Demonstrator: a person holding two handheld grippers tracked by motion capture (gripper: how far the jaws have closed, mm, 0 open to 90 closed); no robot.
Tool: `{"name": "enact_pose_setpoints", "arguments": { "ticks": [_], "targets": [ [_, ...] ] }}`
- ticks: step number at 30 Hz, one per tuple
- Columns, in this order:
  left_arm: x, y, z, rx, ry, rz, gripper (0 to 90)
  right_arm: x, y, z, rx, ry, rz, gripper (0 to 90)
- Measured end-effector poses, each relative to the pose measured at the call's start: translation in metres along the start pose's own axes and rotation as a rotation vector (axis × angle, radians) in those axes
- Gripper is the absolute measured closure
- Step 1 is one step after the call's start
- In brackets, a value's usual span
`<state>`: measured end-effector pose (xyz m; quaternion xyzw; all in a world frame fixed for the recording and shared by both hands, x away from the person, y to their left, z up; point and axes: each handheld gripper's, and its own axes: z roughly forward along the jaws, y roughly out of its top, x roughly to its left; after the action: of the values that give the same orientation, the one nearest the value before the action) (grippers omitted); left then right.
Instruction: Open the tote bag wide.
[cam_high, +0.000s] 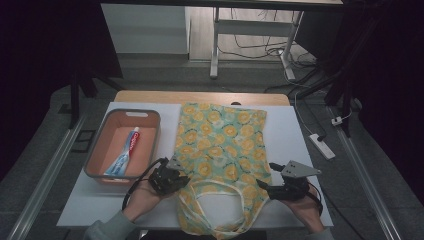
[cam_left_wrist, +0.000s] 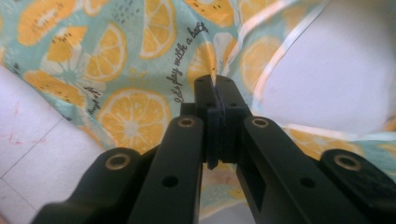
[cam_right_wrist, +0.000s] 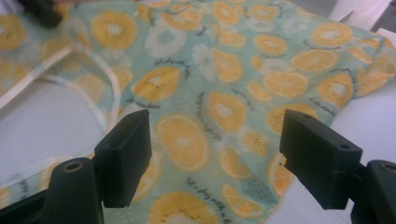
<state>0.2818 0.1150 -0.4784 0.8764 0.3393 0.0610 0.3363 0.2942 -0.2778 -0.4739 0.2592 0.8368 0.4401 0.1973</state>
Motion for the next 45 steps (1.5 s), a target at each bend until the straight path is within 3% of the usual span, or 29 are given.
{"name": "enact_pose_setpoints", "arguments": {
  "ticks": [3,4,6,9,14,19,22,26,28,30,32,38,43,45],
  "targets": [
    [0.002,0.001,-0.013,-0.053,-0.029,-0.019,88.2,0.012,0.008,-0.001,0.023,0.117,-0.012,23.8],
    [0.003,0.001,-0.016,-0.067,-0.039,-0.025,88.2,0.012,0.008,-0.001,0.023,0.117,-0.012,23.8],
    [0.004,0.001,-0.022,-0.089,-0.048,-0.034,88.2,0.022,0.012,0.001,0.044,0.168,-0.029,22.5],
    [0.006,0.0,-0.028,-0.109,-0.054,-0.047,88.2,0.049,0.014,0.005,0.123,0.278,-0.101,19.5],
    [0.013,-0.002,-0.027,-0.106,-0.05,-0.066,88.1,0.078,0.009,0.011,0.207,0.376,-0.169,20.2],
    [0.016,-0.003,-0.026,-0.104,-0.052,-0.078,88.1,0.107,0.012,0.017,0.24,0.483,-0.237,28.5],
    [0.018,-0.004,-0.028,-0.115,-0.058,-0.088,88.1,0.116,0.01,0.023,0.289,0.495,-0.267,36.1],
    [0.02,-0.005,-0.031,-0.119,-0.059,-0.092,88.1,0.116,0.002,0.03,0.36,0.478,-0.292,48.2],
    [0.022,-0.005,-0.032,-0.126,-0.062,-0.097,88.1,0.114,0.0,0.031,0.388,0.435,-0.317,61.9],
    [0.022,-0.005,-0.032,-0.125,-0.063,-0.099,88.1,0.114,0.001,0.031,0.397,0.428,-0.341,78.5],
    [0.023,-0.006,-0.033,-0.127,-0.064,-0.099,88.1,0.115,0.004,0.027,0.376,0.442,-0.344,86.9],
    [0.02,-0.005,-0.046,-0.167,-0.099,-0.09,88.1,0.118,0.031,0.006,0.207,0.489,-0.33,88.7],
    [0.02,-0.002,-0.059,-0.205,-0.099,-0.085,88.1,0.112,0.066,-0.011,0.06,0.464,-0.31,88.5],
    [0.021,-0.003,-0.06,-0.208,-0.1,-0.088,88.1,0.108,0.071,-0.013,0.049,0.455,-0.3,88.1]
  ]
}}
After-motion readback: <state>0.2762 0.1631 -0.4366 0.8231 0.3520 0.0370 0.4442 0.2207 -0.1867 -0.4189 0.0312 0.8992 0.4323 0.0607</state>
